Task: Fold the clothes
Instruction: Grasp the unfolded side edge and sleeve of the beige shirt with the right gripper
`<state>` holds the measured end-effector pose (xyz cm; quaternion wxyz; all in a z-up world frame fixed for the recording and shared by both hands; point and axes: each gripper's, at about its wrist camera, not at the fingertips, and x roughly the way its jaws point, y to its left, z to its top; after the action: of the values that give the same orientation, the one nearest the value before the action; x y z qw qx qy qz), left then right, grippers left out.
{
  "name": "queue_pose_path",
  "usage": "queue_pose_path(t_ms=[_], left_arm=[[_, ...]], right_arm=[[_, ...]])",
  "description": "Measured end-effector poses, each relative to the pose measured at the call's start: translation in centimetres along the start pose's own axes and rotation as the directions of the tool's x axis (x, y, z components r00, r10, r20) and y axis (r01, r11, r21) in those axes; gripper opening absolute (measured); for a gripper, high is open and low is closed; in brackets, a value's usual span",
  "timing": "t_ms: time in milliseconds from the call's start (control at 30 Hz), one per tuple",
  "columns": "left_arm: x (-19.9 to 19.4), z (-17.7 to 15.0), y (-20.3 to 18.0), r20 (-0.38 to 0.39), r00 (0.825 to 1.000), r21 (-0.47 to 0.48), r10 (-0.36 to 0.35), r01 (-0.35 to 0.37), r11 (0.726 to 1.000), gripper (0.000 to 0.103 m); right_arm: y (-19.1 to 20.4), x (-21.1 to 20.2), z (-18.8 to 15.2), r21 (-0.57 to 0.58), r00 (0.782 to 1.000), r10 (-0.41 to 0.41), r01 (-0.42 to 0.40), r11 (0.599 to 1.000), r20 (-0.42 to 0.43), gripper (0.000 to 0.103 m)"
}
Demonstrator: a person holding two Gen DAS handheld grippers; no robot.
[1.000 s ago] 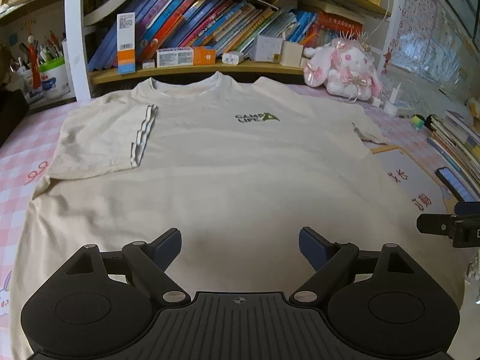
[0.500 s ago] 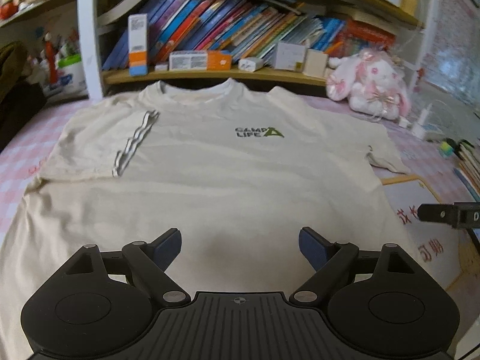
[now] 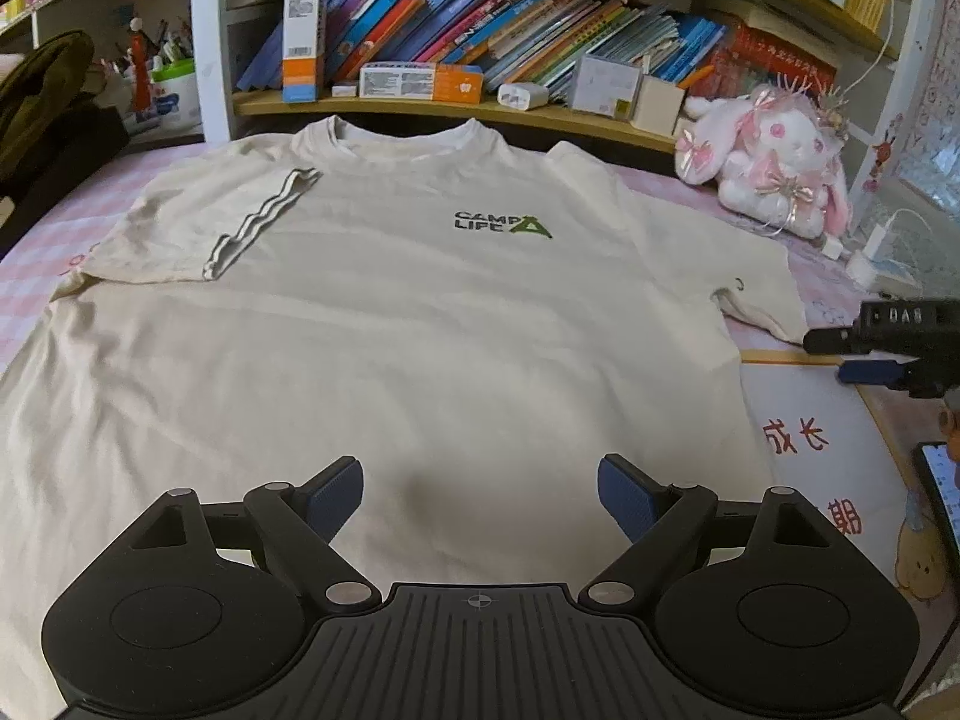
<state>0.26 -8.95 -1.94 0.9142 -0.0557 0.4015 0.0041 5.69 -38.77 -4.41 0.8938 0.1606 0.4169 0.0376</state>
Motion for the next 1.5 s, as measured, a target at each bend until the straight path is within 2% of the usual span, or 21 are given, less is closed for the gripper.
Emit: queue_pose_path(t_ms=[133, 333, 400, 533, 667, 767, 800, 933, 1000, 1067, 1133, 1200, 1267, 1400, 1500], left_arm=[[-0.3, 0.1, 0.0, 0.0, 1.0, -0.014, 0.027, -0.027, 1.0, 0.088], [-0.5, 0.2, -0.3, -0.006, 0.999, -0.013, 0.053, -0.053, 0.999, 0.088], [-0.6, 0.2, -0.4, -0.008, 0.998, -0.005, 0.057, -0.057, 0.998, 0.088], [-0.8, 0.2, -0.3, -0.012, 0.997, -0.001, 0.071, -0.071, 0.998, 0.088], [-0.6, 0.4, -0.2, -0.015, 0.997, -0.008, 0.08, -0.081, 0.997, 0.088], [-0.5, 0.6, -0.3, -0.013, 0.997, 0.003, 0.074, -0.074, 0.997, 0.088], [-0.5, 0.7, -0.4, -0.012, 0.997, 0.008, 0.072, -0.072, 0.997, 0.088], [-0.6, 0.7, -0.6, -0.011, 0.998, 0.02, 0.068, -0.068, 0.997, 0.088], [-0.5, 0.7, -0.4, -0.014, 0.997, 0.013, 0.072, -0.072, 0.997, 0.088], [-0.4, 0.8, -0.4, -0.013, 0.997, 0.008, 0.073, -0.073, 0.997, 0.088], [-0.3, 0.9, -0.6, -0.01, 0.998, 0.013, 0.067, -0.066, 0.998, 0.088], [-0.3, 0.9, -0.6, -0.006, 0.998, 0.016, 0.059, -0.059, 0.998, 0.088], [-0.3, 1.0, -0.6, -0.003, 0.999, 0.019, 0.051, -0.051, 0.999, 0.088], [-0.3, 1.1, -0.4, 0.006, 0.999, 0.02, 0.037, -0.037, 0.999, 0.088], [-0.4, 1.2, 0.4, 0.015, 1.0, 0.011, 0.027, -0.027, 1.0, 0.088]], right_arm=[[-2.0, 0.9, 1.1, 0.156, 0.997, 0.072, -0.066, 0.985, -0.033, 0.053], [-3.6, 2.3, 2.4, 0.356, 0.984, 0.175, -0.154, 0.922, -0.026, 0.05], [-4.6, 2.8, 2.9, 0.44, 0.981, 0.192, -0.173, 0.881, 0.002, 0.049], [-7.2, 3.8, 3.5, 0.614, 0.971, 0.229, -0.223, 0.757, 0.07, 0.049], [-8.2, 5.1, 3.6, 0.705, 0.946, 0.313, -0.276, 0.653, 0.081, 0.049], [-7.5, 6.1, 3.3, 0.717, 0.92, 0.389, -0.303, 0.628, 0.048, 0.049], [-7.4, 6.2, 3.4, 0.716, 0.92, 0.388, -0.305, 0.628, 0.051, 0.048], [-8.4, 6.1, 4.2, 0.72, 0.946, 0.304, -0.289, 0.63, 0.114, 0.043], [-9.1, 6.4, 4.9, 0.716, 0.948, 0.3, -0.285, 0.637, 0.109, 0.038], [-9.3, 6.8, 5.6, 0.692, 0.946, 0.314, -0.28, 0.665, 0.081, 0.037], [-9.3, 7.2, 6.2, 0.664, 0.946, 0.32, -0.271, 0.697, 0.049, 0.031], [-9.3, 7.6, 6.5, 0.64, 0.952, 0.306, -0.234, 0.732, -0.003, 0.008], [-9.1, 7.5, 6.7, 0.619, 0.955, 0.295, -0.22, 0.754, -0.02, 0.007], [-7.8, 5.2, 8.0, 0.561, 0.962, 0.271, -0.249, 0.79, 0.045, 0.007], [-5.0, 3.8, 9.7, 0.44, 0.974, 0.219, -0.225, 0.869, 0.064, 0.007]])
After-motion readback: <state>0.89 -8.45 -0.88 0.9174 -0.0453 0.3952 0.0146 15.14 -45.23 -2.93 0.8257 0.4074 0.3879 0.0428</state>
